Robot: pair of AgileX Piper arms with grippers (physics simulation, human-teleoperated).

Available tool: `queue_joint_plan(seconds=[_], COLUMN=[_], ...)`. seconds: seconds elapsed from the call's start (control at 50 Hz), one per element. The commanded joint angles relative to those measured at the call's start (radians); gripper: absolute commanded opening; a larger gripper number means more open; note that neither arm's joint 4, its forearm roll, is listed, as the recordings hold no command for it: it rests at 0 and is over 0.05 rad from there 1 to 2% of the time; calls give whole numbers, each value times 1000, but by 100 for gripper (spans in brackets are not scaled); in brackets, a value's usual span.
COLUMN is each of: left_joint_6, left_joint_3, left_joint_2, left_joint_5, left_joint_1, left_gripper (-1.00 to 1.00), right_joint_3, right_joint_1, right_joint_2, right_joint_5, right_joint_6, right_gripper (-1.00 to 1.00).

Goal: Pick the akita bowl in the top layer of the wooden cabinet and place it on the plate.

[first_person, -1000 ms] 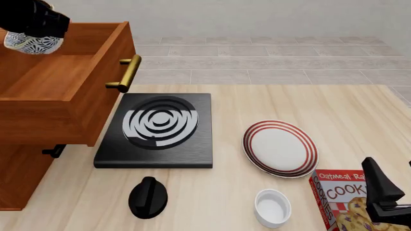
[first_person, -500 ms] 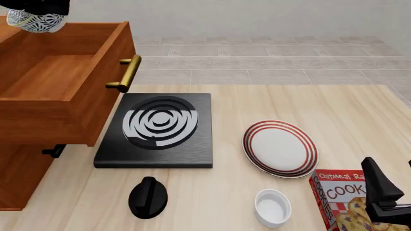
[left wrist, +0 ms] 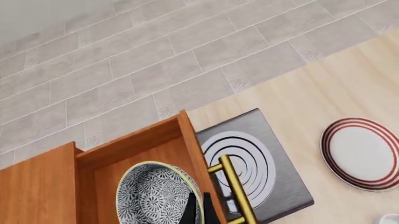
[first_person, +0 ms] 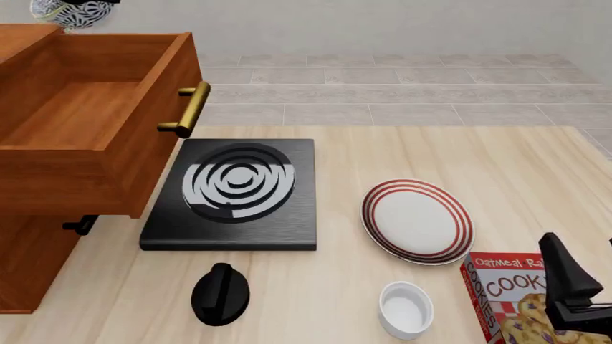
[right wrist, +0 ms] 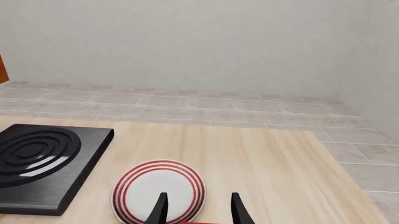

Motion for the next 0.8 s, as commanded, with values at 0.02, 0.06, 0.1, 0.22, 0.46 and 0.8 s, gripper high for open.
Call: queue_joint_plan(seconds=[0.02, 0.06, 0.1, 0.22, 0.46, 0.8], left_joint_6=[16, 8, 4, -12, -13, 5], left_joint_3=[-20, -21, -18, -40, -63, -56], left_joint_2=[1, 2, 1, 10, 24, 36], left_joint_5=[-27, -30, -37, -38, -45, -74], left_joint_1=[-29, -40, -48, -78, -129, -179], left_gripper=[-100, -100, -100, -100, -100, -100], right_joint_3=[-1, -1, -1, -1, 2, 2], right_joint_1=[1, 1, 1, 2, 3, 5], right_joint_2=[5, -6, -13, -20, -19, -41], right_joint_5=[-5, 5, 11, 16, 12, 32], right_joint_6=[1, 1, 4, 2, -1, -6], right_gripper=[100, 100, 100, 100, 100, 100])
